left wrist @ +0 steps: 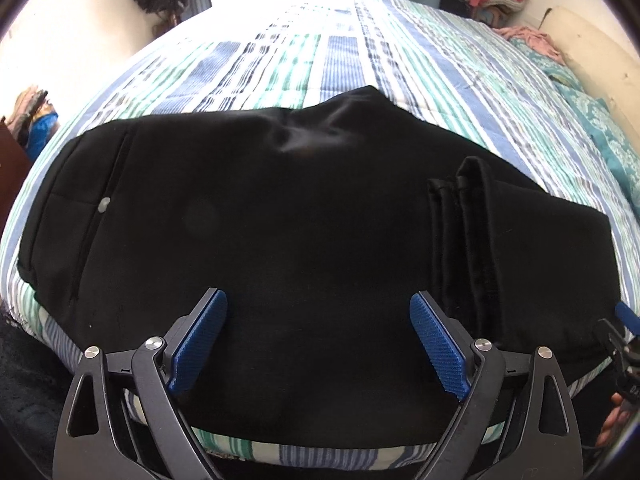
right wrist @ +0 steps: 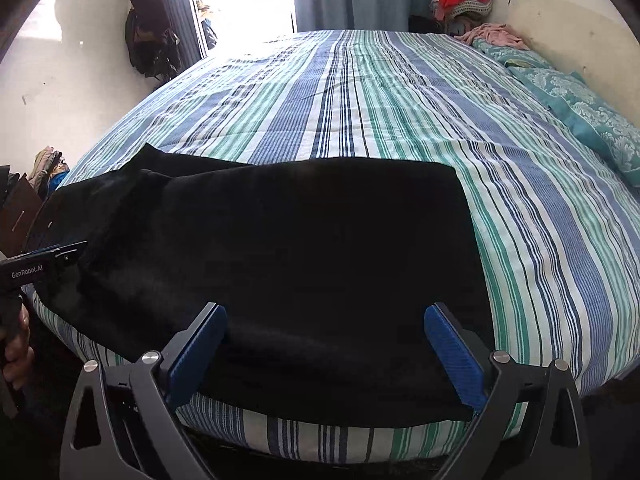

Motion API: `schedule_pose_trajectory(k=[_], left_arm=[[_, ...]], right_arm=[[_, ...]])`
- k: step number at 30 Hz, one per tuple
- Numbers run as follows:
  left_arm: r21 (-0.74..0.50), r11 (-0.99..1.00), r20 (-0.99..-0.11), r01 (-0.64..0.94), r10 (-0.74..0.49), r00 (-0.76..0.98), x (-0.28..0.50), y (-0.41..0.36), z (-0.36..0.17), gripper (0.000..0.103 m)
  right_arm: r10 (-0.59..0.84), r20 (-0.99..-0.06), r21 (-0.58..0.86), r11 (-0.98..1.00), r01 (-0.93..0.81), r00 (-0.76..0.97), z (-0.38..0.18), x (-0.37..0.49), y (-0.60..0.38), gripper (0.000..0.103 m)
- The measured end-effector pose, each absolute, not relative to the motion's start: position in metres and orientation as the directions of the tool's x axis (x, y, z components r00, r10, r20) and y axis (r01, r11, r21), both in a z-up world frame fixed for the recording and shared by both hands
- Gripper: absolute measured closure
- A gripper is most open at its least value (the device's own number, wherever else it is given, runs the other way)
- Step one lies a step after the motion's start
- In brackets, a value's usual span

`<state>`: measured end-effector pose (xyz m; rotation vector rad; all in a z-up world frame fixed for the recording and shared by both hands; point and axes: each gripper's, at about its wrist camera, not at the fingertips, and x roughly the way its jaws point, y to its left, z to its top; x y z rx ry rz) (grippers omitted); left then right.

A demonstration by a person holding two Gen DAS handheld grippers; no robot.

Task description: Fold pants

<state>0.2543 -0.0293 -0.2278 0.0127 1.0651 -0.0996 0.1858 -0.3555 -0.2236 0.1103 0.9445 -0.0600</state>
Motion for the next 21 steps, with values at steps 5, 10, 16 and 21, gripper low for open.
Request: schedule_pose_trajectory(k=[5, 10, 16, 21], left_arm=[[0.030, 0.988, -0.873, 0.154, -0.049, 0.485, 0.246, -0.038, -0.231, 0.005], [-0.074, 0.988, -0.870, 0.139, -0.131, 0.475, 0.257, -0.004, -0.207, 0.005], [-0.123, 0.981, -0.783, -0.151, -0.003, 0.623, 0.302, 0.130, -0.151, 0.005], [-0.286, 0.893, -0.867, -0.348, -0.087, 0.490, 0.334, 0.226, -0.196, 0.006]], right_arm=[[-0.020, -0.830, 0.046, 0.994, 0.103, 0.557, -0.233, 0.188, -0.353, 0.000], [-0.026, -0.836, 0.040, 0.993, 0.108, 0.549, -0.238, 0.190, -0.353, 0.000], [-0.024, -0.835, 0.039, 0.994, 0.102, 0.550, -0.239, 0.191, -0.353, 0.000], [-0.025, -0.833, 0.038, 0.994, 0.102, 0.552, -0.239, 0.191, -0.352, 0.000]])
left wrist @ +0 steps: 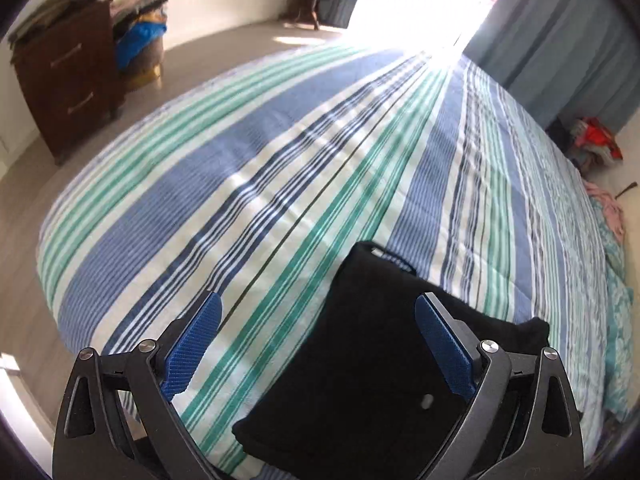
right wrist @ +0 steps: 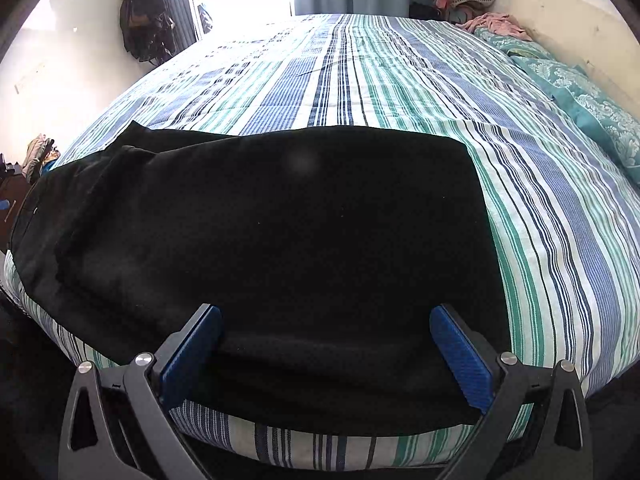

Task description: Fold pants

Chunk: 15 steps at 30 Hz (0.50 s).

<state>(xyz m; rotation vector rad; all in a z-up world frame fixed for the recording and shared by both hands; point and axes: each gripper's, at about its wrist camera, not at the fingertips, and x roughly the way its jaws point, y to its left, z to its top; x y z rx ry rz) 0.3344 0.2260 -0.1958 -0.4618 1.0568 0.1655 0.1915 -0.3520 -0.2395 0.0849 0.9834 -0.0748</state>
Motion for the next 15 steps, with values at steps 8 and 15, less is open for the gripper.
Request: schedule_pose_trajectory(k=[8, 15], left_arm=[[-0.503, 0.858, -0.847, -0.105, -0.465, 0.258, 0.332, 0.190, -0.242, 0.005], [-0.472, 0.869, -0.868, -0.146, -0.431, 0.246, 0.323, 0.196, -0.229, 0.073]], right_arm=[[-0.027, -0.827, 0.035, 0.994, 0.100, 0.562, -0.240, 0.190, -0.352, 0.000], [-0.028, -0.826, 0.034, 0.994, 0.100, 0.563, -0.240, 0.189, -0.352, 0.000]])
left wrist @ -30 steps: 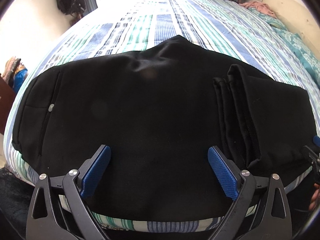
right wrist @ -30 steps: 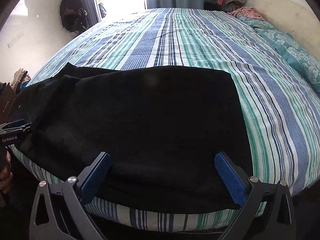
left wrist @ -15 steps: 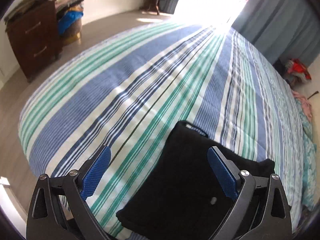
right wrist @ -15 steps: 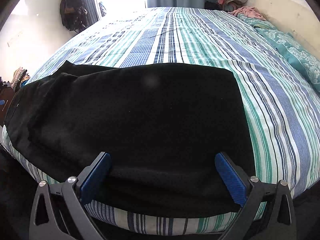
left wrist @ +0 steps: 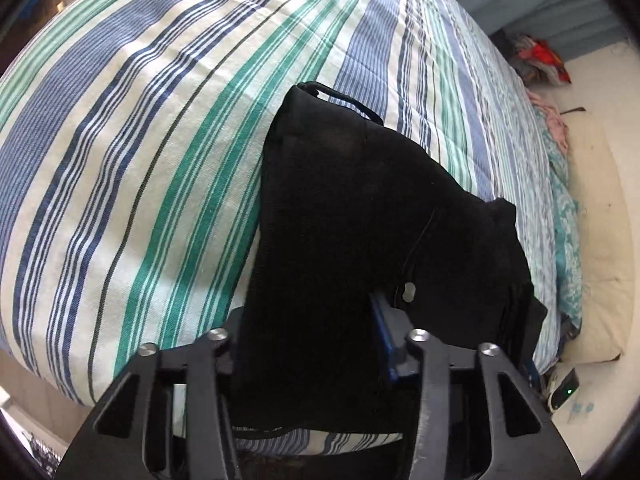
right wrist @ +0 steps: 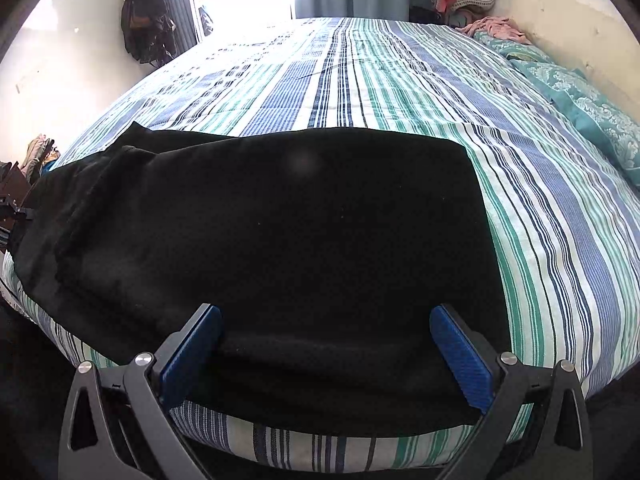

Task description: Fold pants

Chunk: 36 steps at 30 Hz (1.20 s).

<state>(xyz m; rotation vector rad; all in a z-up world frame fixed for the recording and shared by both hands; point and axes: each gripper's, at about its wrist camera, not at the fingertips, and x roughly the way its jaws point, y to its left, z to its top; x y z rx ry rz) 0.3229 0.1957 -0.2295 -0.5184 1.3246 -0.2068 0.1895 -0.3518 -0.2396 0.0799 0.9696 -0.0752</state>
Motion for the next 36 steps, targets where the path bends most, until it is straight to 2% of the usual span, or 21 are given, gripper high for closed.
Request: schedule_pose_trajectory(k=[3, 6, 11, 15, 18, 23, 25, 26, 27, 28, 30, 33, 34, 36], left_arm=[[-0.457, 0.875, -0.873, -0.161, -0.406, 0.271, 0.319, 0.190, -0.211, 0.081], [-0.425, 0.892, -0.877, -0.152, -0.365, 0.312, 0.313, 0.171, -0.181, 0.083], [-0.536, 0.841, -0.802, -0.073, -0.481, 0.354, 0.306, 0.117, -0.122, 0.086], [-0.542, 0.839, -0.779, 0.051, -0.524, 0.343, 0.301, 0.037, -0.092, 0.086], [-0.488, 0.861, -0.795, 0.142, -0.506, 0.333, 0.295, -0.025, -0.091, 0.086], [-0.306, 0.913, -0.874, 0.270, -0.382, 0.300, 0.288, -0.136, -0.136, 0.085], [-0.243, 0.919, -0.903, 0.309, -0.331, 0.273, 0.286, -0.167, -0.163, 0.079], [-0.242, 0.916, -0.914, 0.321, -0.326, 0.241, 0.289, -0.178, -0.177, 0.073], [-0.252, 0.910, -0.924, 0.329, -0.327, 0.197, 0.289, -0.185, -0.189, 0.060], [-0.271, 0.901, -0.925, 0.337, -0.341, 0.169, 0.289, -0.191, -0.195, 0.056], [-0.313, 0.878, -0.907, 0.362, -0.389, 0.160, 0.285, -0.192, -0.185, 0.047], [-0.480, 0.786, -0.820, 0.389, -0.560, 0.122, 0.278, -0.173, -0.148, 0.039], [-0.490, 0.777, -0.800, 0.394, -0.581, 0.151, 0.275, -0.165, -0.135, 0.036], [-0.454, 0.805, -0.780, 0.382, -0.566, 0.265, 0.273, -0.133, -0.109, 0.021]], right_arm=[[-0.028, -0.826, 0.034, 0.995, 0.099, 0.563, -0.240, 0.189, -0.352, 0.000], [-0.028, -0.826, 0.034, 0.995, 0.099, 0.564, -0.240, 0.189, -0.352, 0.000], [-0.025, -0.827, 0.036, 0.995, 0.098, 0.562, -0.239, 0.189, -0.352, 0.000], [-0.024, -0.830, 0.037, 0.995, 0.098, 0.557, -0.239, 0.190, -0.351, 0.000], [-0.024, -0.831, 0.037, 0.995, 0.098, 0.556, -0.238, 0.191, -0.351, 0.000], [-0.027, -0.825, 0.039, 0.994, 0.104, 0.564, -0.240, 0.189, -0.351, 0.000], [-0.028, -0.823, 0.041, 0.993, 0.107, 0.567, -0.241, 0.189, -0.352, 0.000], [-0.028, -0.822, 0.040, 0.993, 0.108, 0.568, -0.241, 0.188, -0.352, 0.000], [-0.026, -0.822, 0.042, 0.993, 0.106, 0.569, -0.241, 0.188, -0.352, 0.000], [-0.023, -0.820, 0.045, 0.994, 0.103, 0.571, -0.241, 0.187, -0.353, 0.000], [-0.020, -0.815, 0.043, 0.995, 0.095, 0.579, -0.242, 0.185, -0.354, 0.000], [-0.006, -0.804, 0.053, 0.995, 0.082, 0.594, -0.241, 0.181, -0.355, 0.000], [-0.002, -0.803, 0.055, 0.995, 0.077, 0.596, -0.241, 0.181, -0.356, 0.000], [0.007, -0.803, 0.060, 0.996, 0.068, 0.596, -0.241, 0.181, -0.357, 0.000]])
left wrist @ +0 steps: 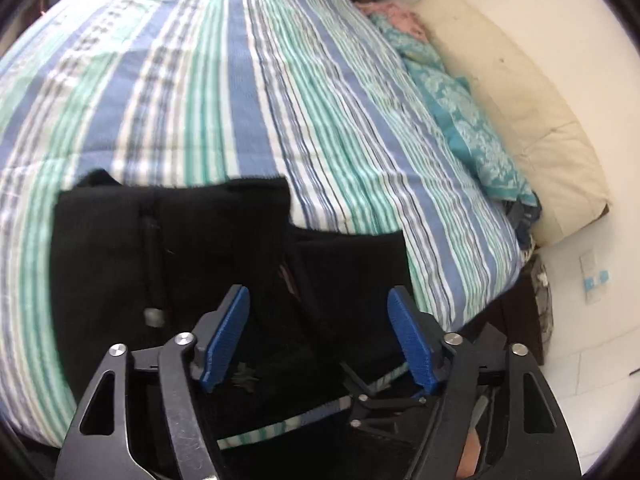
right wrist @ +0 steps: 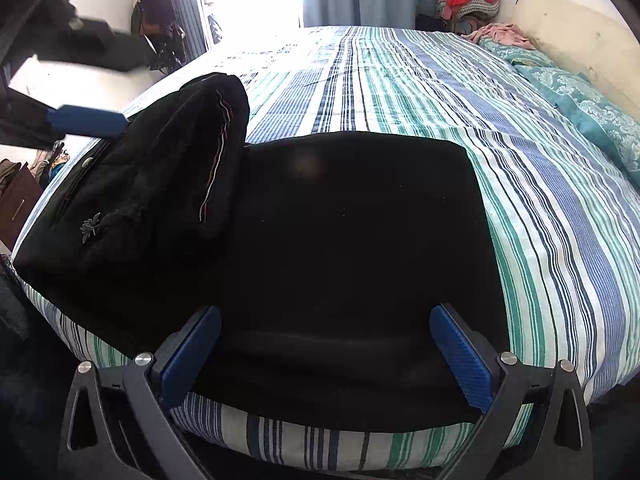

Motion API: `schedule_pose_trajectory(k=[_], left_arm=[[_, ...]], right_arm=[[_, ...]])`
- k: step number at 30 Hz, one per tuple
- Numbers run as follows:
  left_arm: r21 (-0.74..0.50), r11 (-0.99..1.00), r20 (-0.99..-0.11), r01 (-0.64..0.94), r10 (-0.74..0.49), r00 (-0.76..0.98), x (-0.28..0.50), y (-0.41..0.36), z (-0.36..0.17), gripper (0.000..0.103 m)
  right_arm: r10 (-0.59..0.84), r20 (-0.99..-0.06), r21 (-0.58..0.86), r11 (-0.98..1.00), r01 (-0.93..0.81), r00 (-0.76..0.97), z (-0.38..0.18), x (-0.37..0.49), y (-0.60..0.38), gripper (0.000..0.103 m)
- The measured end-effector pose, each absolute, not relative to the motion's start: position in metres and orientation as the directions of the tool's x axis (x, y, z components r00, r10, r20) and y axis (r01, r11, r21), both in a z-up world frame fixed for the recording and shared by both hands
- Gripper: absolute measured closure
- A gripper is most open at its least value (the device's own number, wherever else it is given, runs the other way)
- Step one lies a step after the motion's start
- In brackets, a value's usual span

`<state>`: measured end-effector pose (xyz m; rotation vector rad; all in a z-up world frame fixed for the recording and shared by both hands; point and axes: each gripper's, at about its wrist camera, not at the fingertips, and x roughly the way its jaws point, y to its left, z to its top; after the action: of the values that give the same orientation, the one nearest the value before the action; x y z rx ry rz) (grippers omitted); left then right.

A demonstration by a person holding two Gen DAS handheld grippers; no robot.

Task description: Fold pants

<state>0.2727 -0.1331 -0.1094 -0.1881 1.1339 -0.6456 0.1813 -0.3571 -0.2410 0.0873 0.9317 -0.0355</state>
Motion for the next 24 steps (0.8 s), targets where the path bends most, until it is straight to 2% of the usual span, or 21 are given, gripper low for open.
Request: schedule_pose_trajectory(k=[3, 6, 7, 9, 11, 13, 14, 15, 16, 20, 24], left_arm=[[-0.362, 0.888, -0.778, 0.283, -0.455, 0.432, 0.275, -0.073, -0.099, 0.019], [-0.288, 0.951, -0.790, 0.110, -0.301, 0.534, 0.272, -0.010, -0.117, 0.019], [-0.266, 0.962, -0.795, 0.056, -0.252, 0.552, 0.269, 0.007, -0.130, 0.019], [-0.250, 0.968, -0.805, -0.033, -0.189, 0.562, 0.260, 0.033, -0.155, 0.019], [-0.252, 0.964, -0.822, -0.088, -0.165, 0.545, 0.250, 0.048, -0.184, 0.021], [-0.234, 0.963, -0.868, -0.134, -0.144, 0.476, 0.251, 0.056, -0.204, 0.028], [-0.261, 0.955, -0.873, -0.139, -0.172, 0.456, 0.256, 0.059, -0.207, 0.033], [-0.297, 0.946, -0.861, -0.131, -0.206, 0.465, 0.258, 0.061, -0.206, 0.033], [-0.307, 0.943, -0.847, -0.130, -0.209, 0.488, 0.259, 0.064, -0.204, 0.033], [-0.278, 0.948, -0.847, -0.158, -0.164, 0.506, 0.261, 0.070, -0.204, 0.032], [-0.328, 0.926, -0.849, -0.189, -0.201, 0.489, 0.264, 0.077, -0.211, 0.032]], right_arm=[[0.033, -0.807, 0.077, 0.996, 0.050, 0.590, -0.238, 0.183, -0.361, 0.000], [0.065, -0.796, 0.119, 0.992, 0.051, 0.602, -0.223, 0.180, -0.366, 0.000], [0.102, -0.763, 0.166, 0.985, 0.041, 0.638, -0.212, 0.176, -0.369, 0.000], [0.269, -0.651, 0.334, 0.941, -0.050, 0.710, -0.191, 0.171, -0.373, 0.000], [0.472, -0.563, 0.489, 0.852, -0.186, 0.679, -0.180, 0.183, -0.371, 0.000], [0.585, -0.556, 0.558, 0.789, -0.257, 0.591, -0.179, 0.210, -0.363, 0.003], [0.625, -0.554, 0.586, 0.762, -0.277, 0.550, -0.181, 0.225, -0.360, 0.012], [0.657, -0.551, 0.612, 0.737, -0.285, 0.516, -0.185, 0.239, -0.359, 0.020], [0.685, -0.551, 0.643, 0.713, -0.280, 0.477, -0.190, 0.254, -0.358, 0.021], [0.707, -0.596, 0.691, 0.693, -0.206, 0.380, -0.214, 0.298, -0.353, 0.035], [0.685, -0.631, 0.658, 0.721, -0.217, 0.363, -0.215, 0.314, -0.332, 0.035]])
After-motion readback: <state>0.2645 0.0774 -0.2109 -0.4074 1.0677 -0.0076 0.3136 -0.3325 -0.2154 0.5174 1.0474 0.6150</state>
